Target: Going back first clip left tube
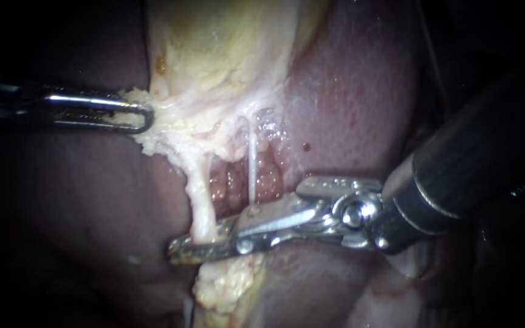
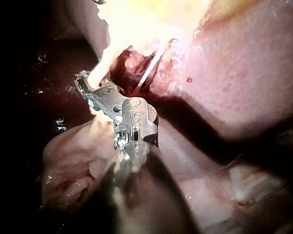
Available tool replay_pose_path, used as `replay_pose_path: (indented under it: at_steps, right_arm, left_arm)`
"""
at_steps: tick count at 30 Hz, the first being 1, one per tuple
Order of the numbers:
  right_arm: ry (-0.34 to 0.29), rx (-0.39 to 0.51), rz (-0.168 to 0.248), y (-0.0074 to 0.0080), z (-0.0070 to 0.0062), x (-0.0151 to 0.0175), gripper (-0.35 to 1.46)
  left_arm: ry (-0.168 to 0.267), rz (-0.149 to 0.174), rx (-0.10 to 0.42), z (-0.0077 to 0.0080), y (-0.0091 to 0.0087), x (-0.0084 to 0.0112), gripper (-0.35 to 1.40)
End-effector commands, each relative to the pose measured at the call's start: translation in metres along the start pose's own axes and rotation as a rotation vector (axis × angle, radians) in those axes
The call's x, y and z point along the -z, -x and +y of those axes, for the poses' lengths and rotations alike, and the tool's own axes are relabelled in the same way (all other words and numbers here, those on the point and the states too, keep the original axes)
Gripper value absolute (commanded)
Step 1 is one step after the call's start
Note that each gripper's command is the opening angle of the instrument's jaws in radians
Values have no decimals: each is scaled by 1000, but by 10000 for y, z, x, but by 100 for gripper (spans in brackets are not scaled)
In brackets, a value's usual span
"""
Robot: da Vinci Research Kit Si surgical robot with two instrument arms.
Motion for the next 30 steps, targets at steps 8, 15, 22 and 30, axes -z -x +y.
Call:
replay_pose_path:
  at_steps: [8,15,22,30]
  right_arm:
    - [-77,-14,25,10,9,-8,32]
    - [-88,-8,46,15,14,-22,48]
    - [-81,47,46,27,36,-27,48]
    - [25,197,101,41,69,-28,50]
  left_arm:
    - [0,0,0,0,0,0,-35]
    - [0,0,0,1,0,0,-35]
    - [0,0,0,1,0,0,-35]
    - [-1,0,0,1,0,0,-35]
